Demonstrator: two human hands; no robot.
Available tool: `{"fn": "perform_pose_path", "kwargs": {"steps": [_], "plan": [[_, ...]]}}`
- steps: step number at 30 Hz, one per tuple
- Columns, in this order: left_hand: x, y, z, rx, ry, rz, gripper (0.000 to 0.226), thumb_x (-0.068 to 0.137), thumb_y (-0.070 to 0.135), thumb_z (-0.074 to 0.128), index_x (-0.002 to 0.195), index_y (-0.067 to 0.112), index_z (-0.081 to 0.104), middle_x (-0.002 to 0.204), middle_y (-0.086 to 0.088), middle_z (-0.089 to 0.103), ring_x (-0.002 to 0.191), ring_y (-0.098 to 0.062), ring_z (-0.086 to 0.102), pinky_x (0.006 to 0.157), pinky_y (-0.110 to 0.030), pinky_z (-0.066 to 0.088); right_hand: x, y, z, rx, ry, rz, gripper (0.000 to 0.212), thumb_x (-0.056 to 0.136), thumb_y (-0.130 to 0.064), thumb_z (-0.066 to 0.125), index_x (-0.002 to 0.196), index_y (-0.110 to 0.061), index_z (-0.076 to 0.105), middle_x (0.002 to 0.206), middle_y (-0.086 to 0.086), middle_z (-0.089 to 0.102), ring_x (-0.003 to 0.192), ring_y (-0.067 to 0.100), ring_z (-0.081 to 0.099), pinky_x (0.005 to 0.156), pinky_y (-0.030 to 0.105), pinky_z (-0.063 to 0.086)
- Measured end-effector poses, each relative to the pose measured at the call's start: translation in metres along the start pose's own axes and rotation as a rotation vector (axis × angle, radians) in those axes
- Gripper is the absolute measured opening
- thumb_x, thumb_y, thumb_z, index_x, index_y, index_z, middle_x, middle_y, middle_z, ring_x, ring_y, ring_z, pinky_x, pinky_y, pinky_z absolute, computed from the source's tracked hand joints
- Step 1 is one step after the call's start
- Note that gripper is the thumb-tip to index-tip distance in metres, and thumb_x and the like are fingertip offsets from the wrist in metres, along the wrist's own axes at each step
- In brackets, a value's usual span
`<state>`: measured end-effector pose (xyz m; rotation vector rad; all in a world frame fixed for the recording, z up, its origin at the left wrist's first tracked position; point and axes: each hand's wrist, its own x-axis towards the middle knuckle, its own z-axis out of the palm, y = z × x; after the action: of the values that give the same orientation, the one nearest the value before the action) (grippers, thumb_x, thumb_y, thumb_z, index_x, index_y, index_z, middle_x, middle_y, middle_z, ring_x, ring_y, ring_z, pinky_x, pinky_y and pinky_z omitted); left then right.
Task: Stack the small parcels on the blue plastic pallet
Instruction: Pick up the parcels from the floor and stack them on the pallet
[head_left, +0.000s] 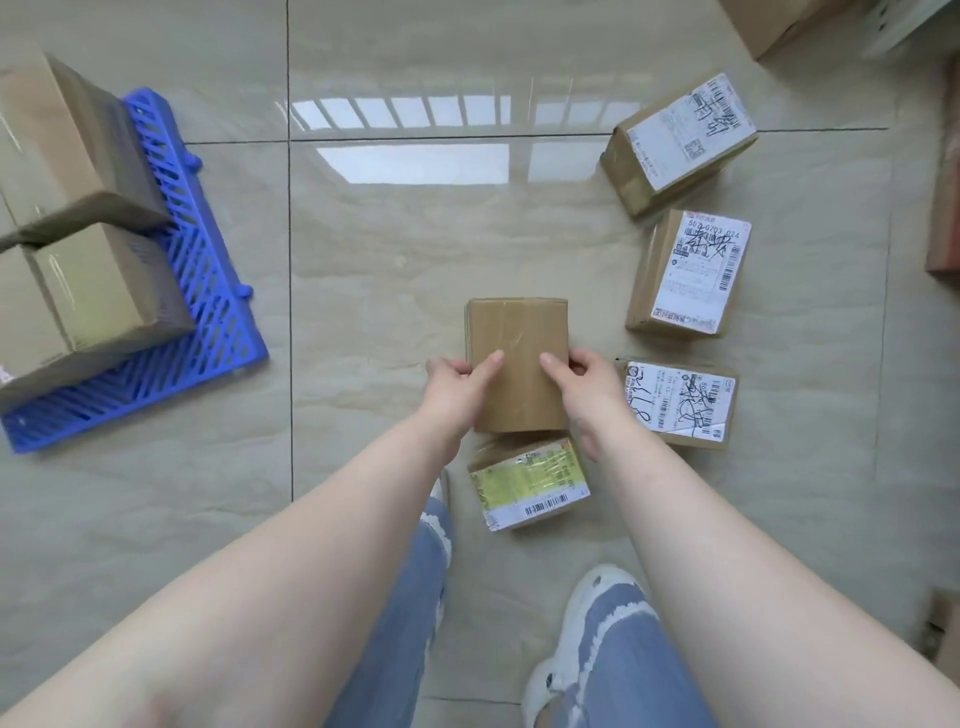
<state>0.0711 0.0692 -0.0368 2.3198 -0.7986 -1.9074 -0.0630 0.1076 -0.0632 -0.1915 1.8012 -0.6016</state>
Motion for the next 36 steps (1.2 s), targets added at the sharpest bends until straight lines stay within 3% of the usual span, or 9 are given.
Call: {"fn": "perform_pose_path", "kwargs": {"steps": [4, 9, 12, 15, 17, 21, 25, 32, 36], "plan": [[-0.059, 0.017, -0.017, -0.092, -0.011, 0.023, 0.056, 0.089, 0.048, 0.062, 0.123, 0.014, 0.034, 0.129, -0.003, 0.048, 0.100, -0.012, 0.051, 0.067, -0.020, 0.037, -0.059, -0.029, -0.006, 0.089, 0.030, -0.046, 0.037, 0.089, -0.029, 0.069, 0.119, -0.010, 0.055, 0.115, 0.006, 0.062, 0.099, 0.016, 0.061, 0.088, 0.030, 0.052], [-0.161, 0.045, -0.062, -0.250, -0.002, 0.075, 0.079, 0.071, 0.065, 0.066, 0.132, 0.025, 0.036, 0.140, -0.001, 0.049, 0.122, -0.016, 0.054, 0.101, -0.037, 0.046, -0.167, -0.087, -0.008, -0.018, -0.036, -0.105, 0.054, 0.066, -0.066, 0.068, 0.100, -0.031, 0.046, 0.122, 0.004, 0.058, 0.111, 0.018, 0.060, 0.099, 0.045, 0.049], [-0.210, 0.052, -0.090, -0.218, -0.037, 0.100, 0.097, 0.053, 0.086, 0.063, 0.131, 0.029, 0.053, 0.140, -0.005, 0.048, 0.126, -0.017, 0.052, 0.109, -0.042, 0.042, -0.233, -0.125, -0.009, -0.018, -0.038, -0.113, 0.054, 0.081, -0.057, 0.065, 0.112, -0.025, 0.035, 0.125, 0.009, 0.055, 0.110, 0.024, 0.059, 0.099, 0.048, 0.047], [-0.281, 0.080, -0.126, -0.212, -0.061, 0.158, 0.082, 0.064, 0.077, 0.059, 0.129, 0.027, 0.052, 0.134, -0.006, 0.051, 0.115, -0.013, 0.058, 0.102, -0.035, 0.047, -0.296, -0.157, -0.012, 0.078, -0.050, -0.103, 0.063, 0.085, -0.057, 0.062, 0.132, -0.027, 0.033, 0.133, 0.006, 0.054, 0.115, 0.021, 0.059, 0.102, 0.044, 0.047], [-0.326, 0.099, -0.146, -0.249, -0.107, 0.197, 0.063, 0.084, 0.062, 0.058, 0.133, 0.024, 0.045, 0.129, -0.003, 0.056, 0.103, -0.008, 0.060, 0.086, -0.025, 0.049, -0.336, -0.178, -0.010, 0.164, -0.094, -0.109, 0.064, 0.090, -0.050, 0.060, 0.142, -0.022, 0.035, 0.135, 0.002, 0.055, 0.115, 0.018, 0.060, 0.100, 0.041, 0.050], [-0.395, 0.116, -0.176, -0.305, -0.126, 0.241, 0.045, 0.095, 0.044, 0.053, 0.133, 0.027, 0.034, 0.109, 0.012, 0.058, 0.091, -0.001, 0.059, 0.069, -0.019, 0.045, -0.406, -0.211, -0.007, 0.277, -0.097, -0.181, 0.059, 0.092, -0.043, 0.060, 0.141, -0.017, 0.042, 0.133, 0.004, 0.060, 0.112, 0.019, 0.065, 0.093, 0.039, 0.055], [-0.443, 0.113, -0.194, -0.372, -0.087, 0.323, 0.044, 0.096, 0.038, 0.055, 0.133, 0.027, 0.033, 0.107, 0.012, 0.056, 0.087, 0.004, 0.057, 0.057, -0.007, 0.046, -0.454, -0.221, -0.007, 0.247, -0.135, -0.258, 0.060, 0.089, -0.047, 0.063, 0.140, -0.019, 0.045, 0.133, 0.004, 0.060, 0.112, 0.019, 0.065, 0.094, 0.042, 0.054], [-0.501, 0.069, -0.215, -0.593, -0.009, 0.342, 0.041, 0.092, 0.040, 0.060, 0.127, 0.026, 0.042, 0.100, 0.012, 0.062, 0.088, -0.001, 0.060, 0.069, -0.019, 0.045, -0.526, -0.212, -0.005, 0.083, -0.169, -0.316, 0.061, 0.089, -0.049, 0.062, 0.141, -0.022, 0.043, 0.130, 0.000, 0.061, 0.114, 0.017, 0.062, 0.099, 0.039, 0.051], [-0.518, 0.048, -0.243, -0.684, 0.043, 0.347, 0.055, 0.086, 0.045, 0.066, 0.131, 0.020, 0.045, 0.115, 0.000, 0.064, 0.099, -0.013, 0.063, 0.085, -0.028, 0.050, -0.555, -0.210, 0.017, 0.011, -0.238, -0.323, 0.062, 0.091, -0.049, 0.059, 0.143, -0.019, 0.042, 0.134, 0.003, 0.060, 0.116, 0.020, 0.062, 0.099, 0.042, 0.051]]}}
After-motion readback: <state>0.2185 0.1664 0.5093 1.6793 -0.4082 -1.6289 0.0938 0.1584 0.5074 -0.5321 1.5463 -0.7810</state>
